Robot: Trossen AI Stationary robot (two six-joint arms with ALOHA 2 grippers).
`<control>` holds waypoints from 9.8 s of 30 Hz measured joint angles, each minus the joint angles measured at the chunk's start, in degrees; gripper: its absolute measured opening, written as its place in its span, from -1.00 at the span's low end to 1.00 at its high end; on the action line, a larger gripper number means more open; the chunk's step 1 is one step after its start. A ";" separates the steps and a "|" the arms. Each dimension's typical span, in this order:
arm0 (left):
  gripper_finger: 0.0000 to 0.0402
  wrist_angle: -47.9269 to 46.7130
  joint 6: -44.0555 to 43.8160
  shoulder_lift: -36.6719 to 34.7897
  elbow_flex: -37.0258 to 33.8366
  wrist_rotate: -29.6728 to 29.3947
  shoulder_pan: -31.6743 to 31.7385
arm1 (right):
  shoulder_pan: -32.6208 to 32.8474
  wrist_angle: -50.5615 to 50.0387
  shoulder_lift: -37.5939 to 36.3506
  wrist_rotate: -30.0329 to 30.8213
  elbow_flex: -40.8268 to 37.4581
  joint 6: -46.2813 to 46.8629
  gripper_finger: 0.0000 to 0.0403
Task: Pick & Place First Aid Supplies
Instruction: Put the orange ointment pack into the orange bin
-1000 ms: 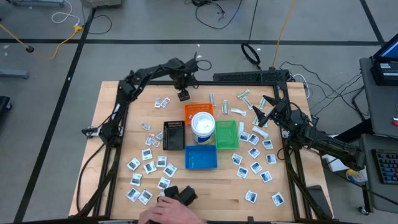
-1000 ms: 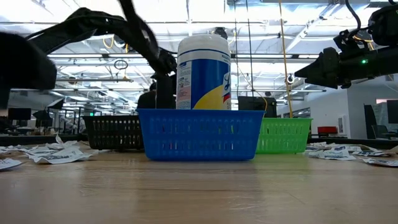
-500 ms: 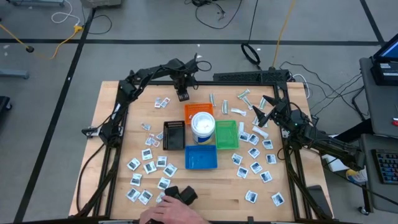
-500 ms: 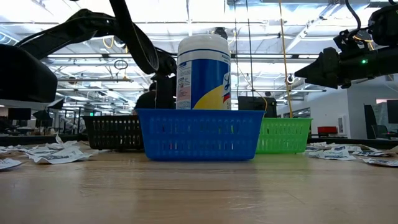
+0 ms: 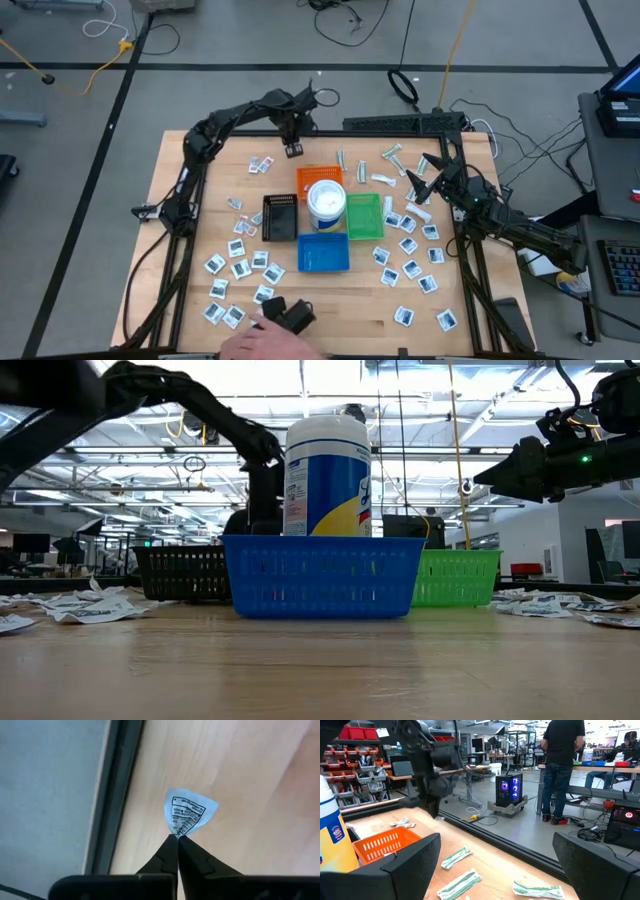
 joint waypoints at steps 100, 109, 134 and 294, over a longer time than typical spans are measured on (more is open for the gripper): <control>-0.03 -1.01 -39.06 -10.88 -9.22 7.18 -8.57 | -0.02 0.00 0.02 0.00 0.00 0.00 0.89; 0.00 -2.86 -38.74 -10.88 -9.23 6.94 -3.09 | -0.01 0.00 0.01 -0.02 0.00 0.00 0.89; -0.05 4.68 -36.03 -21.19 -27.69 3.45 4.00 | -0.02 0.02 0.00 0.00 -0.02 0.00 0.89; 0.22 -3.58 -29.87 -8.27 -3.93 3.78 -8.37 | -0.02 0.00 0.00 0.00 -0.01 -0.01 0.89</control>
